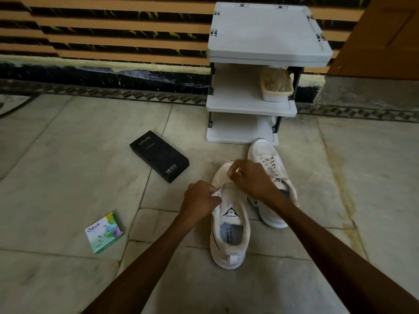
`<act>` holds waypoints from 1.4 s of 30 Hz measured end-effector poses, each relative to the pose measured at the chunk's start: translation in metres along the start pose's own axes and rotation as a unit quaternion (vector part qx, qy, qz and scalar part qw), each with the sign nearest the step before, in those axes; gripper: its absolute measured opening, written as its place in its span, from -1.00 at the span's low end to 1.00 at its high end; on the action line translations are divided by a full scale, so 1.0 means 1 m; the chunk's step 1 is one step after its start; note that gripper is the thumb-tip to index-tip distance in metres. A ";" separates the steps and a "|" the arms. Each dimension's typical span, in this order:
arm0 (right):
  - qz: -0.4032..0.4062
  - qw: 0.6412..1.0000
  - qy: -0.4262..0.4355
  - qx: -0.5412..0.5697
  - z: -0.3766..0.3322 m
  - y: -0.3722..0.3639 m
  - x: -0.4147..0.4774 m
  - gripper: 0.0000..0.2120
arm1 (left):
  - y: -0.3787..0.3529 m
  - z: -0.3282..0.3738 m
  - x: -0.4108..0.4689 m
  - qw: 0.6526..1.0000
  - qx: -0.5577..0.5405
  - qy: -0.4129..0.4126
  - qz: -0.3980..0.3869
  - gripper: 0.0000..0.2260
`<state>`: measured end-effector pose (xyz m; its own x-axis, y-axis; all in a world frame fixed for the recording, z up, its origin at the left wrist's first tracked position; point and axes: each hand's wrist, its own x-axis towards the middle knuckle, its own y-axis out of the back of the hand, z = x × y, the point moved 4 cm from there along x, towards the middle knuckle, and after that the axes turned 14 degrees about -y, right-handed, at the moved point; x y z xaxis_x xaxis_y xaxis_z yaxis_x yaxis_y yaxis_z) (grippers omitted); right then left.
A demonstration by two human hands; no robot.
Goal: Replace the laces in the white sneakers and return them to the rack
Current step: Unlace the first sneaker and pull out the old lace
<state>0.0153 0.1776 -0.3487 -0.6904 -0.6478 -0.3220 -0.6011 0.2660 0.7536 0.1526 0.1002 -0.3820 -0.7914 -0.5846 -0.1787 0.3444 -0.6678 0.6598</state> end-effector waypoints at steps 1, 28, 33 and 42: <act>0.015 0.994 0.031 -0.104 0.003 -0.011 0.001 -0.87 | 0.001 0.000 0.000 1.000 -0.001 0.002 0.001 -0.80; -0.026 0.992 0.002 0.122 0.007 0.008 -0.020 -0.83 | -0.007 0.005 0.003 1.000 0.013 0.015 0.017 -0.58; -0.081 0.895 -0.069 0.434 0.006 0.001 -0.025 -0.80 | -0.010 0.006 0.003 0.999 0.017 0.017 0.024 -0.54; 0.076 0.988 0.007 0.132 0.016 -0.011 -0.013 -0.88 | -0.014 0.003 0.002 0.999 0.007 0.024 0.046 -0.55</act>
<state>0.0250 0.1945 -0.3619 -0.7761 -0.5954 -0.2080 -0.5769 0.5370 0.6155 0.1440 0.1100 -0.3895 -0.7313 -0.6649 -0.1522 0.4067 -0.6043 0.6851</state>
